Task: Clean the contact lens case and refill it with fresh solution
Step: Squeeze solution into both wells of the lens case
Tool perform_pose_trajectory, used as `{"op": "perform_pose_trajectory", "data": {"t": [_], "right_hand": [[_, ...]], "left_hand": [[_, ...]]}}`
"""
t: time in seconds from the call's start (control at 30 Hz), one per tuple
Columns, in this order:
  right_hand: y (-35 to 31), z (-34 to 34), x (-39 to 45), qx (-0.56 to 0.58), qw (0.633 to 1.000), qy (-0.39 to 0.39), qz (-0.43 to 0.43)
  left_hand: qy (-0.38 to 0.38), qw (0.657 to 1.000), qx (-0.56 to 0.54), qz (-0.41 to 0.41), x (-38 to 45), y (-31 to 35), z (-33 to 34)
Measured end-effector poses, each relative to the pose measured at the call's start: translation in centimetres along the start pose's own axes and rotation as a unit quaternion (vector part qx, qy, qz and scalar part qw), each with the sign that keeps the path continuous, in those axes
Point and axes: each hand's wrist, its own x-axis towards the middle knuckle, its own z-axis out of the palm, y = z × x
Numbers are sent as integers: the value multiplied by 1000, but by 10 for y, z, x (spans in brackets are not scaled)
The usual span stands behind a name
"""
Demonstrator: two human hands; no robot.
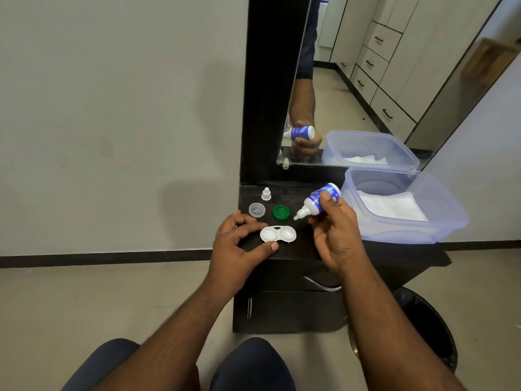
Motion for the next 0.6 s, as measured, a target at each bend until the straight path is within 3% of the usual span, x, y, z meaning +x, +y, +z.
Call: {"op": "perform_pose_trajectory", "data": {"t": [0.6], "right_hand": [[6,-2,6,-39,999,-34,-13]], "left_hand": [[-25,999,8,-21,1,8,-9]]}}
